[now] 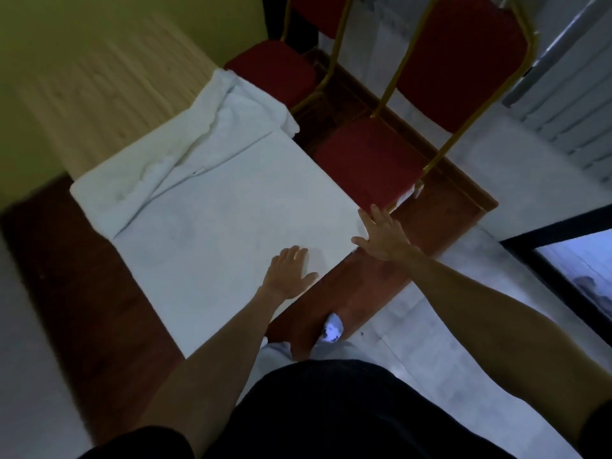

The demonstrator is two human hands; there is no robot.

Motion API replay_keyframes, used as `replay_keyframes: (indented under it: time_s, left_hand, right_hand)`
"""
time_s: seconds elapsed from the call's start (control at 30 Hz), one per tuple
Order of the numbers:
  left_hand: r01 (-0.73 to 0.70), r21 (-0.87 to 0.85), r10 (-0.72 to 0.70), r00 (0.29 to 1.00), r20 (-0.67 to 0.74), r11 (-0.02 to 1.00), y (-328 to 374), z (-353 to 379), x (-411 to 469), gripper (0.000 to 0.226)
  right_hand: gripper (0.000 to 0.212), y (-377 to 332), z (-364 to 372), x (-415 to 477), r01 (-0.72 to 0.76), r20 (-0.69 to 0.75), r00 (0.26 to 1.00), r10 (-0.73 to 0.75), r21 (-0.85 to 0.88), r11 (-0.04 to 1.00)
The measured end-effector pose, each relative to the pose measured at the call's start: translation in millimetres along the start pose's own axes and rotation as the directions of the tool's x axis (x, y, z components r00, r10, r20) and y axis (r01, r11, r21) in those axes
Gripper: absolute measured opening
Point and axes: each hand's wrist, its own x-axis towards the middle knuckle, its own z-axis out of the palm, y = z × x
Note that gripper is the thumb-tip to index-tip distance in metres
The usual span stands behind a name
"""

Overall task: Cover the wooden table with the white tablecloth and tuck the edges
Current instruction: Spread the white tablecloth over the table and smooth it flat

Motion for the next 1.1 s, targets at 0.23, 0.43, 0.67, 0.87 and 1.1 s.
replay_keyframes:
  time_s: [0.23, 0.43, 0.67, 0.87, 1.1]
  left_hand:
    - [0.332, -0.055, -0.334, 0.942, -0.026, 0.942, -54, 26, -56, 0.073]
    - [0.536, -0.154, -0.537, 0.843, 0.039, 0.83, -80, 59, -128, 0.078]
    - [0.588, -0.14, -0.587, 0.808, 0.054, 0.797, -97, 96, -212, 0.083]
    - [0.564, -0.128, -0.563, 0.825, 0.049, 0.816, -129, 98, -255, 0.082]
    - [0.528, -0.144, -0.535, 0.845, -0.009, 0.837, -198, 41, -261, 0.081]
  right_hand:
    - [0.08, -85, 31, 24, 0.251, 0.106, 0.966, -0.237, -0.145, 0.957]
    - [0.077, -166, 74, 14, 0.429, 0.25, 0.892, -0.377, -0.201, 0.881]
    - [0.073, -223, 118, -26, 0.526, 0.329, 0.837, -0.437, -0.269, 0.807]
    - [0.071, -259, 128, -45, 0.53, 0.349, 0.836, -0.424, -0.315, 0.787]
    - [0.071, -329, 106, -45, 0.467, 0.237, 0.882, -0.408, -0.315, 0.826]
